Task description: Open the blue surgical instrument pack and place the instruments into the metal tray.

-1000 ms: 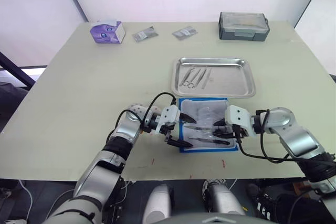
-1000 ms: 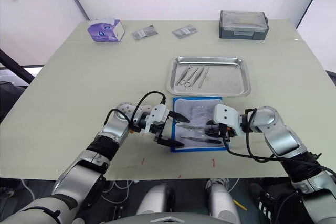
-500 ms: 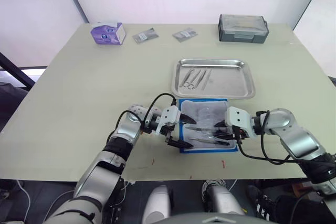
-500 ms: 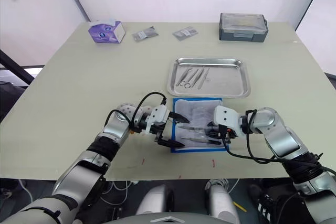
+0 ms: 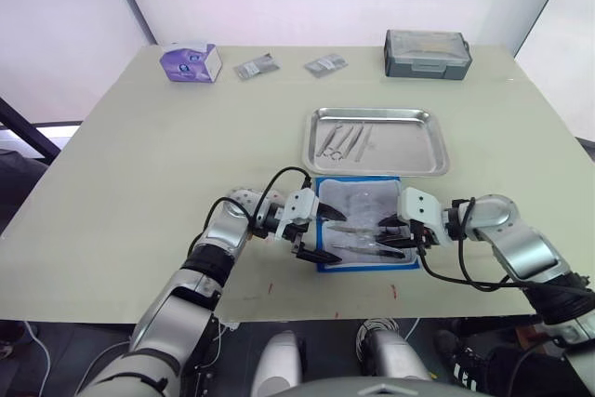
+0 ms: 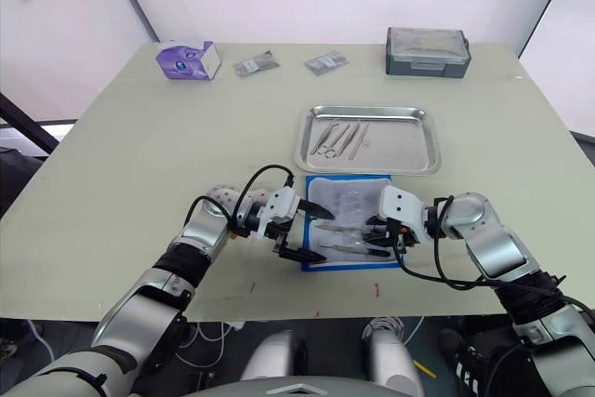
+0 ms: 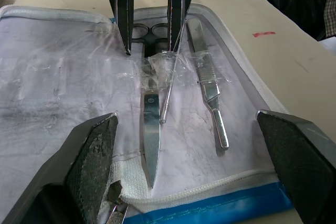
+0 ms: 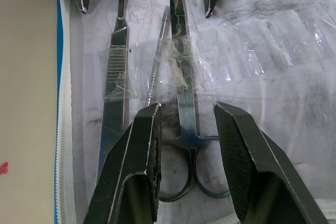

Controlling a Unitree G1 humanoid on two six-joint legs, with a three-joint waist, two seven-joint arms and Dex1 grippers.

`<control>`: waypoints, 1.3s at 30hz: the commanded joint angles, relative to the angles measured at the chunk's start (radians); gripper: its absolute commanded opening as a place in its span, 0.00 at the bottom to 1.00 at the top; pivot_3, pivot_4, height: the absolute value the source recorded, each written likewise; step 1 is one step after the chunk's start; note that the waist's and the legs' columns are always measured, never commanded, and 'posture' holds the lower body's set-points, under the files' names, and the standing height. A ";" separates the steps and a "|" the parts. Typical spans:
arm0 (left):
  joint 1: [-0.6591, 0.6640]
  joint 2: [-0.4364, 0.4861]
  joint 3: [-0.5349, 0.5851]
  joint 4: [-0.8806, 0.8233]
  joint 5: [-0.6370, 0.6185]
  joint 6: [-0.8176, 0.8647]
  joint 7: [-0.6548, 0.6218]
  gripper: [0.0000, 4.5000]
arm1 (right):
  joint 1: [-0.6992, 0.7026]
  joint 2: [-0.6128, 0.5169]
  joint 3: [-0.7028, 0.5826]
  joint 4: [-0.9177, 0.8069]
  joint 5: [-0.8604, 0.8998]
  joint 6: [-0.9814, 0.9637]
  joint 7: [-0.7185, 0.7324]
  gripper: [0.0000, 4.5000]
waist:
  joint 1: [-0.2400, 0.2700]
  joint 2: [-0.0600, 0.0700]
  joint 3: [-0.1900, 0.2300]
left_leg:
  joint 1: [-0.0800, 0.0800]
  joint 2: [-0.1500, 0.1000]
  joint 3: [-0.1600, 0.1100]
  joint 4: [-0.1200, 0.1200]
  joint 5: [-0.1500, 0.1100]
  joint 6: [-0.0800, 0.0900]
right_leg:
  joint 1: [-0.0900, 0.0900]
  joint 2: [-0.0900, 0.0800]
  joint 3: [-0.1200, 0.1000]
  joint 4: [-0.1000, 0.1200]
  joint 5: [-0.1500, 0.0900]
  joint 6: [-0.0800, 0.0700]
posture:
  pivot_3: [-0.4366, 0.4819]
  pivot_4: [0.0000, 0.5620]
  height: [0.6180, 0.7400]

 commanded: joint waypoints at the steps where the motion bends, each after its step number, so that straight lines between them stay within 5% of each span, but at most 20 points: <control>1: 0.053 0.001 -0.068 0.067 0.085 0.041 0.000 1.00 | 0.049 0.000 0.031 0.090 -0.033 -0.016 -0.008 0.36 | 0.000 -0.001 -0.002 | 0.000 0.000 0.000 0.000 0.000 0.000 | 0.000 0.000 0.000 0.000 0.000 0.000 | 0.48 0.27 0.93; 6: 0.055 0.001 -0.065 0.065 0.086 0.042 -0.002 1.00 | 0.056 0.009 0.037 0.103 -0.043 -0.038 -0.011 0.36 | -0.001 -0.002 -0.003 | 0.005 0.000 0.000 -0.001 -0.002 0.002 | 0.006 0.000 0.000 -0.003 -0.002 -0.002 | 0.48 0.27 0.93; 11: 0.054 0.002 -0.064 0.067 0.086 0.041 -0.001 1.00 | 0.051 0.008 0.041 0.113 -0.053 -0.049 -0.013 0.02 | -0.001 -0.003 -0.004 | 0.006 0.000 0.001 -0.001 -0.002 0.003 | 0.006 0.000 0.001 -0.003 -0.002 -0.003 | 0.48 0.27 0.93; 39: 0.053 -0.012 -0.070 0.081 0.096 0.038 0.013 1.00 | -0.043 -0.067 0.093 -0.208 -0.104 0.145 0.011 0.02 | 0.006 0.002 0.000 | 0.003 0.001 0.001 -0.002 -0.002 0.003 | 0.005 -0.001 0.000 -0.007 -0.002 -0.003 | 0.48 0.27 0.93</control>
